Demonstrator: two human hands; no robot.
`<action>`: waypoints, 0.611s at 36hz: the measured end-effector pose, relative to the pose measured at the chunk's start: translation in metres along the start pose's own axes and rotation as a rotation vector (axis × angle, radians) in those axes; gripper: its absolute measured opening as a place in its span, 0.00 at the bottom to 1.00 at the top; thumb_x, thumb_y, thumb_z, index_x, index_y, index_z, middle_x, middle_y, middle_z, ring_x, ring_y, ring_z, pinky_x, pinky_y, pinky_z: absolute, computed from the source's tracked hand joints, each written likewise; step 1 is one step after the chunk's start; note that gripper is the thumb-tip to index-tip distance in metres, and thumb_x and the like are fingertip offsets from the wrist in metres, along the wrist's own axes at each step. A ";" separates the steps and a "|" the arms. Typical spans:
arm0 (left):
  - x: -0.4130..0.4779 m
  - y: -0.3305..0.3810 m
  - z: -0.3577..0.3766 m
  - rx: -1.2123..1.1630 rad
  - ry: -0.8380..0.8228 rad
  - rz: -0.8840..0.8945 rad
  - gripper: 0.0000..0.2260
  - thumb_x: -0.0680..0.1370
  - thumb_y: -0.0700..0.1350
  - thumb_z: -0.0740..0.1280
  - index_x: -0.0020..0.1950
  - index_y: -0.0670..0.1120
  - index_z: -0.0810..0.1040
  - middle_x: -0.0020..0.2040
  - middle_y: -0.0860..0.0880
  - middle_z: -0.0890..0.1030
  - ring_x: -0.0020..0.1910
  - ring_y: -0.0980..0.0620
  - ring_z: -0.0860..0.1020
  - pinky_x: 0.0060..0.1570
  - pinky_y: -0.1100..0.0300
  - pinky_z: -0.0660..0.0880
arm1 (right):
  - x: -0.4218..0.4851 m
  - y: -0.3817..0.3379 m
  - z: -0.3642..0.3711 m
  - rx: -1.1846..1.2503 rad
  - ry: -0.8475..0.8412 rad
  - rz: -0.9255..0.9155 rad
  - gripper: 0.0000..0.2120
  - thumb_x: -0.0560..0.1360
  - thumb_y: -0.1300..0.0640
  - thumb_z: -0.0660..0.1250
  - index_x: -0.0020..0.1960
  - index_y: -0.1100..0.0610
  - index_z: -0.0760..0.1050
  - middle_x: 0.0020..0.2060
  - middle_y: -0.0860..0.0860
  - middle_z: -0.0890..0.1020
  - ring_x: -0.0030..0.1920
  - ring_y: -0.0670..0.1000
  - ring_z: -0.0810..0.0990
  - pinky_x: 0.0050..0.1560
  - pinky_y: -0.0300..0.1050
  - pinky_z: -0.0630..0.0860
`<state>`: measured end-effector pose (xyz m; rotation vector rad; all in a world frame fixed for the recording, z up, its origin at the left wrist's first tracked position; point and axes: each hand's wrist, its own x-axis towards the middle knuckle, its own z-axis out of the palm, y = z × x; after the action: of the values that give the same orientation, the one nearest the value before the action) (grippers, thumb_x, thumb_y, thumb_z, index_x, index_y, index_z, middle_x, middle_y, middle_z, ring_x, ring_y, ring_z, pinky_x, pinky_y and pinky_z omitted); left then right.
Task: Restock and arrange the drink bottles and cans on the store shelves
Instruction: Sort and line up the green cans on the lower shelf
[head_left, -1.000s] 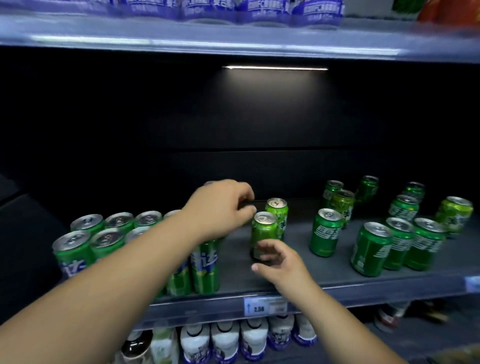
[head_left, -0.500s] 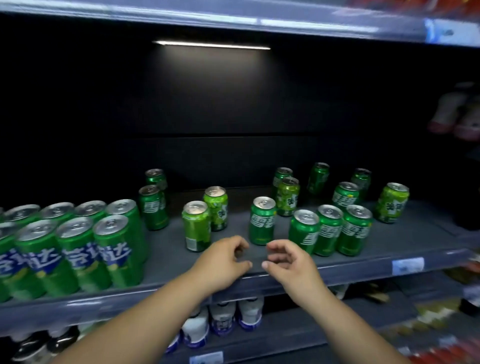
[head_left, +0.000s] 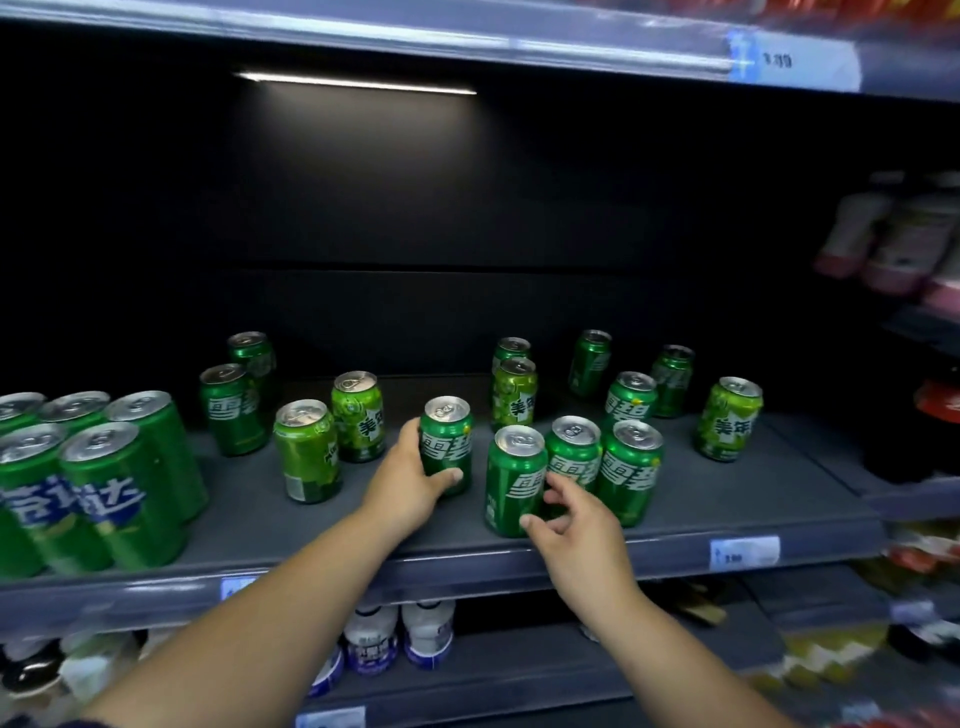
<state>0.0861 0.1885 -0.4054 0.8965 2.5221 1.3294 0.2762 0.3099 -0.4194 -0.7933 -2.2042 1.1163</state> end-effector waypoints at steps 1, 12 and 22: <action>-0.001 -0.001 0.000 -0.003 0.006 0.000 0.33 0.70 0.50 0.78 0.70 0.55 0.64 0.65 0.51 0.77 0.63 0.49 0.76 0.62 0.46 0.75 | 0.001 -0.001 0.001 -0.009 -0.010 -0.019 0.29 0.75 0.56 0.74 0.74 0.51 0.71 0.57 0.43 0.77 0.40 0.43 0.81 0.48 0.45 0.81; -0.025 -0.009 -0.013 0.040 0.030 0.016 0.29 0.70 0.50 0.78 0.65 0.56 0.65 0.63 0.55 0.79 0.62 0.54 0.76 0.60 0.53 0.74 | 0.016 -0.007 0.017 -0.134 -0.122 -0.067 0.32 0.72 0.47 0.76 0.72 0.45 0.66 0.54 0.39 0.78 0.44 0.45 0.81 0.49 0.48 0.80; -0.054 -0.038 -0.046 -0.010 0.045 -0.019 0.34 0.67 0.57 0.77 0.68 0.62 0.64 0.63 0.60 0.78 0.62 0.58 0.77 0.63 0.49 0.75 | 0.030 -0.024 0.038 -0.140 -0.227 -0.204 0.29 0.67 0.46 0.79 0.66 0.46 0.76 0.53 0.42 0.79 0.53 0.45 0.79 0.55 0.45 0.77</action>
<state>0.0952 0.1096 -0.4154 0.8476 2.5483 1.3703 0.2232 0.2996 -0.4129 -0.5021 -2.5097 1.0009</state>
